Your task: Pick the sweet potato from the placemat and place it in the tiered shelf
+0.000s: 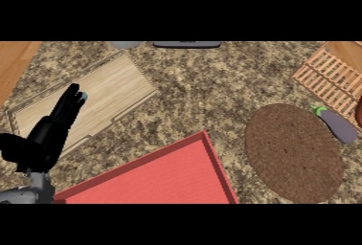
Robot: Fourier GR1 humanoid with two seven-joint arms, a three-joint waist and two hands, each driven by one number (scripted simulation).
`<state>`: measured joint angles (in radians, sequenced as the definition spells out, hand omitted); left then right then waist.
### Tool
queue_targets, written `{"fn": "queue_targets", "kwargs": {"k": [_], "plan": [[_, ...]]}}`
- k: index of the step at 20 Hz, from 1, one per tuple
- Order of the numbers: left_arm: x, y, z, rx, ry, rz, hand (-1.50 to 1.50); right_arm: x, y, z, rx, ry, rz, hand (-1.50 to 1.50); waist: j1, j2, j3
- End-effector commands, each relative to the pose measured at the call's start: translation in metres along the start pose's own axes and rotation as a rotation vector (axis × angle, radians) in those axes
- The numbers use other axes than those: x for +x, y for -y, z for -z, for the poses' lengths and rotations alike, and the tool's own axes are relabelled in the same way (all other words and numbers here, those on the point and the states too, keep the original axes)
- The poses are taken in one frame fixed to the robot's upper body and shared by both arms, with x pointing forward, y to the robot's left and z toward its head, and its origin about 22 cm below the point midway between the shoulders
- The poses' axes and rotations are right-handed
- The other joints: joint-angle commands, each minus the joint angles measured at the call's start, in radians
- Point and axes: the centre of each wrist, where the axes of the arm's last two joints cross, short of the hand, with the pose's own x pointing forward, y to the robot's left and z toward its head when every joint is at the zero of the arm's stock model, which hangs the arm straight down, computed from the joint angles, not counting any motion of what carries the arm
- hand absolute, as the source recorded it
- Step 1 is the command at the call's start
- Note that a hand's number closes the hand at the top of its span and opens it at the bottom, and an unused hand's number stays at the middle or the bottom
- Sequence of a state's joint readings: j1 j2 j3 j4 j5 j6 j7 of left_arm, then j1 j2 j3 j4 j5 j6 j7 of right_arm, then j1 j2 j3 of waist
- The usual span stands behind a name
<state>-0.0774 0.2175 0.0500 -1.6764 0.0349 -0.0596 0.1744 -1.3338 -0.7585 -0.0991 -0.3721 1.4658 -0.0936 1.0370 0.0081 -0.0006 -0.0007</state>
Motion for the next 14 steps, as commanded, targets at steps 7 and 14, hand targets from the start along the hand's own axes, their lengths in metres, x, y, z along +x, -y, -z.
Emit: {"fn": "queue_targets", "kwargs": {"k": [7,14], "plan": [[-0.010,-0.004,-0.006,0.011,-0.038,-0.003,0.00,-0.017,0.122,0.024,-0.138,-0.307,0.551,-1.50,-0.027,-0.017,0.000],[-0.009,-0.020,-0.006,0.062,-0.044,0.021,0.00,-0.062,0.166,0.044,-0.099,-0.425,0.743,-1.50,-0.074,-0.032,0.001]]}}
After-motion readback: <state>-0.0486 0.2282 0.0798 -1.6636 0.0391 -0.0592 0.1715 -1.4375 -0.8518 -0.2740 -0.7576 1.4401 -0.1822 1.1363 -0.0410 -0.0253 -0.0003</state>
